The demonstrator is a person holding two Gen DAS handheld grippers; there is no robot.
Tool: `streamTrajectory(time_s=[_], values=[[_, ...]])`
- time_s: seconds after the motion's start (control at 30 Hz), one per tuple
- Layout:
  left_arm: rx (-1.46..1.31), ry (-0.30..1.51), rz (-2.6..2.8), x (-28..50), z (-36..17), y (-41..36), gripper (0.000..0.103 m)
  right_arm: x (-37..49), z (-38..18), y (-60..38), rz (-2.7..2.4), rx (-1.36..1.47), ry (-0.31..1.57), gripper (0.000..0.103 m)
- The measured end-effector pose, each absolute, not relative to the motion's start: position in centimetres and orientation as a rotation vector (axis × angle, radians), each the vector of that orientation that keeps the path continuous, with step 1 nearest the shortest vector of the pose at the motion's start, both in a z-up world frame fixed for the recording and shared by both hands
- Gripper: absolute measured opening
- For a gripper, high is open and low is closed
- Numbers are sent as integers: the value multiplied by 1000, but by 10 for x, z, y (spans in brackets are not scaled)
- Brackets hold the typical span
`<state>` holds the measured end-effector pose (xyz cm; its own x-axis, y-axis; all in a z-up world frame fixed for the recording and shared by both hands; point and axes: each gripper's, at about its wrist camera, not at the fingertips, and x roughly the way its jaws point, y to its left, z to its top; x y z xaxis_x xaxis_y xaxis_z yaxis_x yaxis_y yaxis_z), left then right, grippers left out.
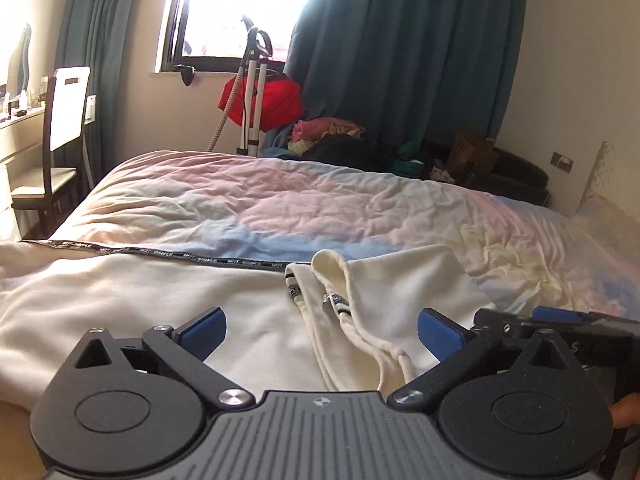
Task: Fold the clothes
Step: 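Grasp the waistband with the left gripper and lift it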
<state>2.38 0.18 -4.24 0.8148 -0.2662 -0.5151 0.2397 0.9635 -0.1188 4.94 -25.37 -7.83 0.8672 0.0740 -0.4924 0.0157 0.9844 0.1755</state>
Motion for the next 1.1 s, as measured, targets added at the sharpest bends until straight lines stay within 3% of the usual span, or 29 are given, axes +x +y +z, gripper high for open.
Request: streamTrajectory(time_s=[0.2, 0.43, 0.6, 0.77, 1.1], values=[[-172, 638, -134, -2, -51, 50, 103, 35, -71, -251, 41, 164, 493, 103], [-797, 803, -85, 36, -81, 172, 103, 37, -73, -251, 44, 170, 501, 103], [-941, 899, -72, 77, -114, 224, 103, 40, -75, -252, 38, 175, 516, 103], [-1108, 820, -12, 84, -135, 259, 102, 45, -79, -252, 33, 182, 539, 103], [-1197, 564, -39, 40, -109, 278, 103, 50, -82, -251, 45, 202, 565, 103]])
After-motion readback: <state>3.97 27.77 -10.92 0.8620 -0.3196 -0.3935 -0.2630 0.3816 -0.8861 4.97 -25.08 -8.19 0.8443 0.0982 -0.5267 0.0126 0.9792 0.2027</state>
